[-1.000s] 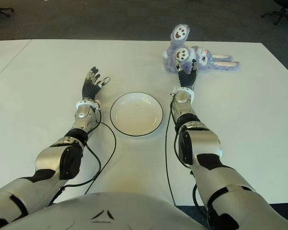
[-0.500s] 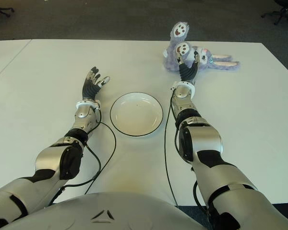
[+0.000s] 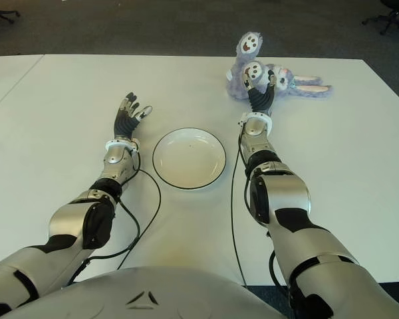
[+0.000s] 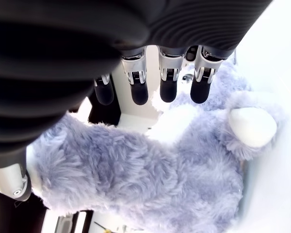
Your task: Put the doll into the plate.
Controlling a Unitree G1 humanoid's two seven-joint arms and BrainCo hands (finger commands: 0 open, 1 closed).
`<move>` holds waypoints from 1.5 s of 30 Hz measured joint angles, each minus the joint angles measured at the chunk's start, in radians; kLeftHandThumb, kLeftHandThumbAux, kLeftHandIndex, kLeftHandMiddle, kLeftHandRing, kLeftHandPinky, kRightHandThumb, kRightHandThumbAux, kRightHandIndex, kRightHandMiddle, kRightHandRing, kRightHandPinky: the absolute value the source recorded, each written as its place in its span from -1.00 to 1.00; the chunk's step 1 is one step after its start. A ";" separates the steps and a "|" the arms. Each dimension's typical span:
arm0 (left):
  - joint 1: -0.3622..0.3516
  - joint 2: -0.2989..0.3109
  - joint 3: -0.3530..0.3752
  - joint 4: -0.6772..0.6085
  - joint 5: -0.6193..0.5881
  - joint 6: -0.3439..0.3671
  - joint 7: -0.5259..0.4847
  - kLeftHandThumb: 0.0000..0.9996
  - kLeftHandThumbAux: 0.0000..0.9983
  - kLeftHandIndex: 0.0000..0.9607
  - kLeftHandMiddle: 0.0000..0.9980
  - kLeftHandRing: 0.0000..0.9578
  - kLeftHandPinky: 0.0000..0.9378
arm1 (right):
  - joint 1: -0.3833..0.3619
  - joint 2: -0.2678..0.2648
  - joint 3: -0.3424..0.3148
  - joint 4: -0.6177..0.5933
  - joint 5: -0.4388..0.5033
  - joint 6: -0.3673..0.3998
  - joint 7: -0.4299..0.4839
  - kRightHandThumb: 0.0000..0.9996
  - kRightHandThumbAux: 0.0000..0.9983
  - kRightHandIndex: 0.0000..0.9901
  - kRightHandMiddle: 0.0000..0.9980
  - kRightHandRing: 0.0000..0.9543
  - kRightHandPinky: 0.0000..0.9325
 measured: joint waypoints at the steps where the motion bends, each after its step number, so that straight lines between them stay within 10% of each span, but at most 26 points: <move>1: 0.000 0.000 0.001 0.000 -0.001 0.000 0.000 -1.00 0.42 -1.00 -1.00 -1.00 -1.00 | -0.001 -0.006 -0.002 0.000 0.001 0.000 0.003 -0.59 0.06 -1.00 -1.00 -1.00 -1.00; 45: -0.002 -0.008 0.010 0.000 -0.011 0.003 0.000 -1.00 0.27 -1.00 -1.00 -1.00 -1.00 | -0.073 -0.073 -0.057 0.018 0.000 0.026 0.125 -0.33 0.19 -0.89 -0.98 -1.00 -1.00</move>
